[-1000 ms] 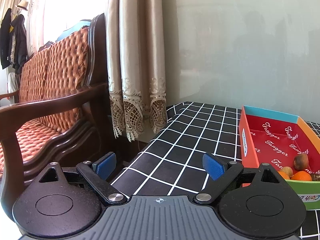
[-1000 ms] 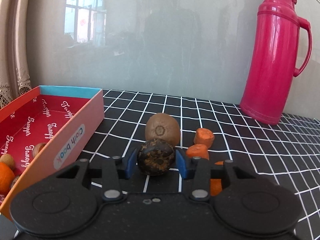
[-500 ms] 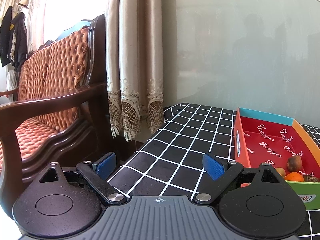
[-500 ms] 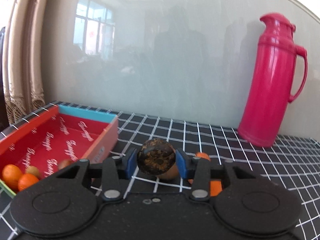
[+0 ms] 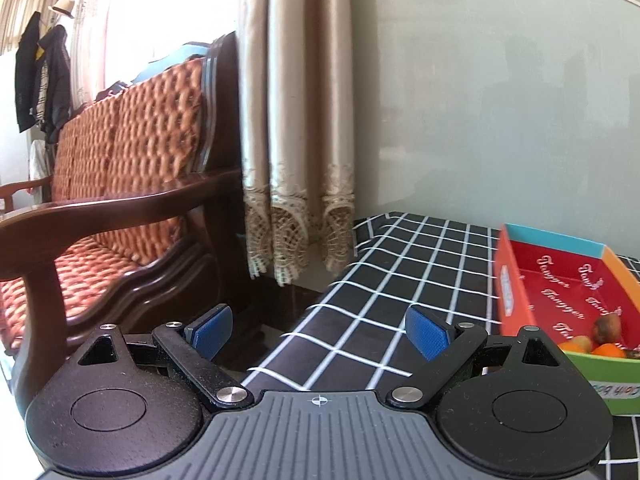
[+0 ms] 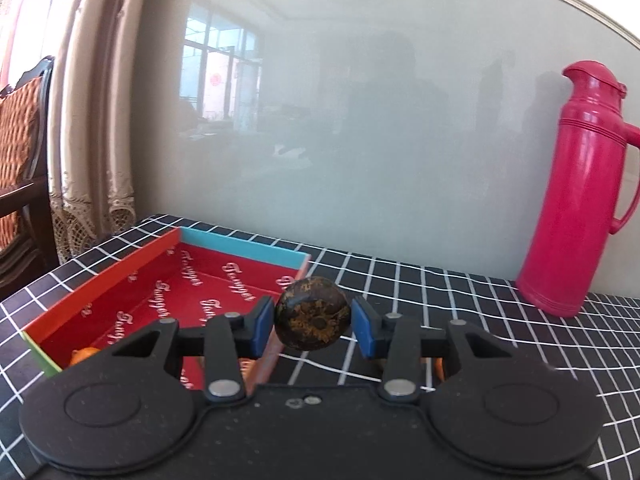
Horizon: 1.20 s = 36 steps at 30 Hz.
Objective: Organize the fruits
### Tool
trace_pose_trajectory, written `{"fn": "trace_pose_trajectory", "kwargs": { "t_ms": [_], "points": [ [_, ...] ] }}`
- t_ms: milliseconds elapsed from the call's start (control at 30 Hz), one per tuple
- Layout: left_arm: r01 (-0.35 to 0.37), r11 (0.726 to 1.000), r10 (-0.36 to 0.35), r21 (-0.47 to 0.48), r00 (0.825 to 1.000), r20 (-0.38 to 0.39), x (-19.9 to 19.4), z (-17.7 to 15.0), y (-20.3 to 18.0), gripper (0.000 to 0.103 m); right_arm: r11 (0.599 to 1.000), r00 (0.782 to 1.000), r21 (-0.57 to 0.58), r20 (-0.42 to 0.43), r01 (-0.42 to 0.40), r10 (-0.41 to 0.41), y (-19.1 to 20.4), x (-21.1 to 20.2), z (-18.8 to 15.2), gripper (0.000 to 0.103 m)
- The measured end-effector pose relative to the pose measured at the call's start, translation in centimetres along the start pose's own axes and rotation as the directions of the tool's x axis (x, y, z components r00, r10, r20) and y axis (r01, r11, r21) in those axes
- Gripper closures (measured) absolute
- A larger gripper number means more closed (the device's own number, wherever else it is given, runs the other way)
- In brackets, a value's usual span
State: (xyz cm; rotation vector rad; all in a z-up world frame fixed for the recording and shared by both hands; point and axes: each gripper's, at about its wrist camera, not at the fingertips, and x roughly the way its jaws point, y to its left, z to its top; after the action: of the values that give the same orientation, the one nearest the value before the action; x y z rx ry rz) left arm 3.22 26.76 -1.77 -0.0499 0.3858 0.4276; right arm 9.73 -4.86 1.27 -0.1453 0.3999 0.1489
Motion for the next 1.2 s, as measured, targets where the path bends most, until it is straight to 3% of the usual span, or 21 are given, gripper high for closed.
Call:
{"fn": "trace_pose_trajectory", "kwargs": {
  "t_ms": [433,533,900,933,1000,1200],
  "points": [
    [-0.02,1.0,0.02,0.009,1.0,-0.004,-0.1,0.1,1.8,0.01,0.994,0.996,-0.059,-0.023,-0.087,0.086,5.2,1.2,-0.8,0.061],
    [-0.019,1.0,0.019,0.011,1.0,-0.01,0.0,0.1,1.7,0.01,0.994,0.999,-0.098,-0.007,-0.046,0.045,5.9,1.0,-1.2,0.048],
    [0.006,1.0,-0.006,0.016,1.0,0.001,-0.5,0.2,0.7,0.01,0.999,0.999,-0.037,0.035,0.012,-0.011,2.5,0.0,-0.6,0.044],
    [0.008,1.0,-0.008,0.019,1.0,0.0,-0.6,0.2,0.5,0.01,0.999,0.999,-0.035,0.041,0.024,-0.022,2.1,-0.2,-0.6,0.042],
    [0.015,1.0,-0.015,0.023,1.0,0.004,-0.8,0.3,0.2,0.01,0.998,0.997,-0.03,0.062,0.053,-0.051,1.2,-0.8,-0.8,0.028],
    [0.034,0.999,-0.034,0.02,0.999,0.003,-1.0,0.5,-0.9,0.01,0.995,0.992,0.02,0.077,0.095,-0.096,-1.9,-1.8,-0.6,0.022]
  ]
}}
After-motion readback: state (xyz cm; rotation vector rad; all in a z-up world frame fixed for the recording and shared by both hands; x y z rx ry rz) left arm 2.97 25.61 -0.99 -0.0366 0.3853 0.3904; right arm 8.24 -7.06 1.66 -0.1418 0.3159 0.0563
